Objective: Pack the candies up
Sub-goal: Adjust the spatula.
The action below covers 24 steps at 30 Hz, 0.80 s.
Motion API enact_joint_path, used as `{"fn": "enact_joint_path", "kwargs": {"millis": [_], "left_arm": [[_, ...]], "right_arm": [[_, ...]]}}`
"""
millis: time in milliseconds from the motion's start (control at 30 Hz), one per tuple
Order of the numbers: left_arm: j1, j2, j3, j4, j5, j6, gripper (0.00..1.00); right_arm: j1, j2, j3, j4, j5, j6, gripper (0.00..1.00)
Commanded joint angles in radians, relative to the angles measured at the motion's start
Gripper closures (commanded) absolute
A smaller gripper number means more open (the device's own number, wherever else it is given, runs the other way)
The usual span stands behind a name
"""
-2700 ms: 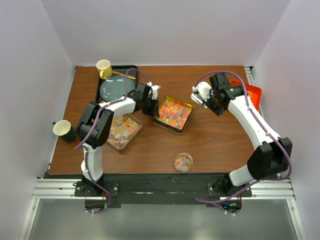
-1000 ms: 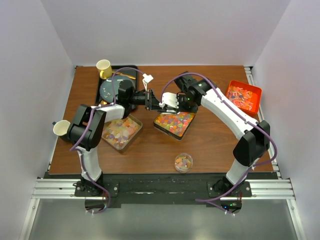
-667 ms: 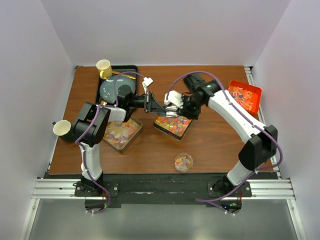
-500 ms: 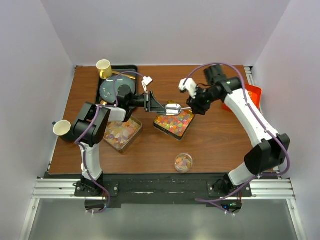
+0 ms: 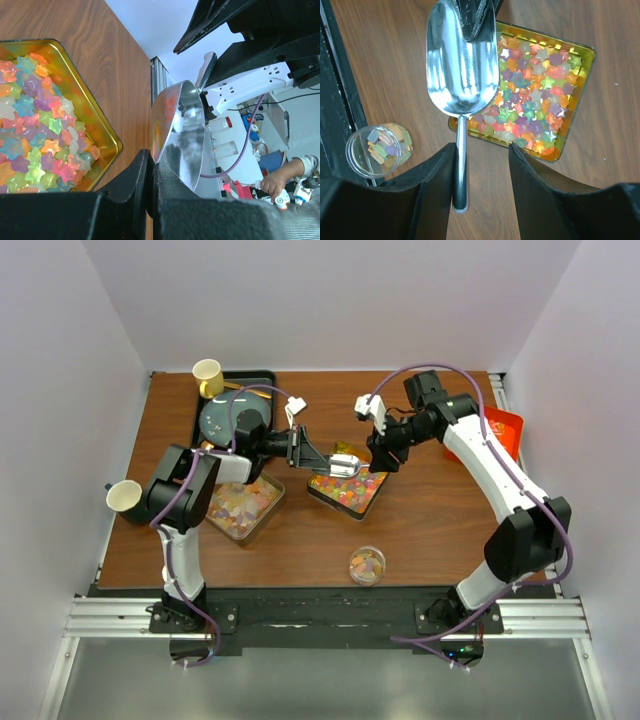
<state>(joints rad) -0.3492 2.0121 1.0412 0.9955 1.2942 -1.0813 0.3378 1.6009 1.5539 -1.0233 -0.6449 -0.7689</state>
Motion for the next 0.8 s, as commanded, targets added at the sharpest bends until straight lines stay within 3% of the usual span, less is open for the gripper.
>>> {"fn": "enact_joint_path", "kwargs": {"millis": [0, 267, 467, 533, 567, 600, 700, 767], "left_arm": [[0.003, -0.033, 0.006, 0.003, 0.019, 0.027, 1.00], [0.001, -0.029, 0.008, -0.001, 0.020, 0.029, 1.00], [0.001, -0.026, 0.011, -0.003, 0.017, 0.027, 1.00], [0.001, -0.026, 0.013, -0.008, 0.016, 0.030, 1.00], [0.001, -0.026, 0.013, -0.035, 0.008, 0.040, 0.94], [0.004, -0.033, 0.019, -0.067, 0.002, 0.059, 0.73], [0.030, -0.077, 0.017, -0.256, -0.038, 0.208, 0.54], [0.061, -0.111, 0.013, -0.418, -0.077, 0.343, 0.50]], "right_arm": [[0.009, 0.039, 0.078, -0.059, -0.033, -0.059, 0.52], [0.021, 0.057, 0.078, -0.043, -0.039, -0.055, 0.60], [0.036, 0.073, 0.080, -0.052, -0.030, -0.064, 0.75], [0.047, 0.077, 0.083, -0.049, -0.015, -0.063, 0.90], [0.049, 0.080, 0.087, -0.050, -0.013, -0.067, 1.00], [0.049, 0.083, 0.103, -0.061, -0.010, -0.070, 1.00], [0.040, 0.097, 0.159, -0.139, 0.059, -0.163, 1.00], [0.029, 0.114, 0.198, -0.243, 0.132, -0.304, 1.00]]}}
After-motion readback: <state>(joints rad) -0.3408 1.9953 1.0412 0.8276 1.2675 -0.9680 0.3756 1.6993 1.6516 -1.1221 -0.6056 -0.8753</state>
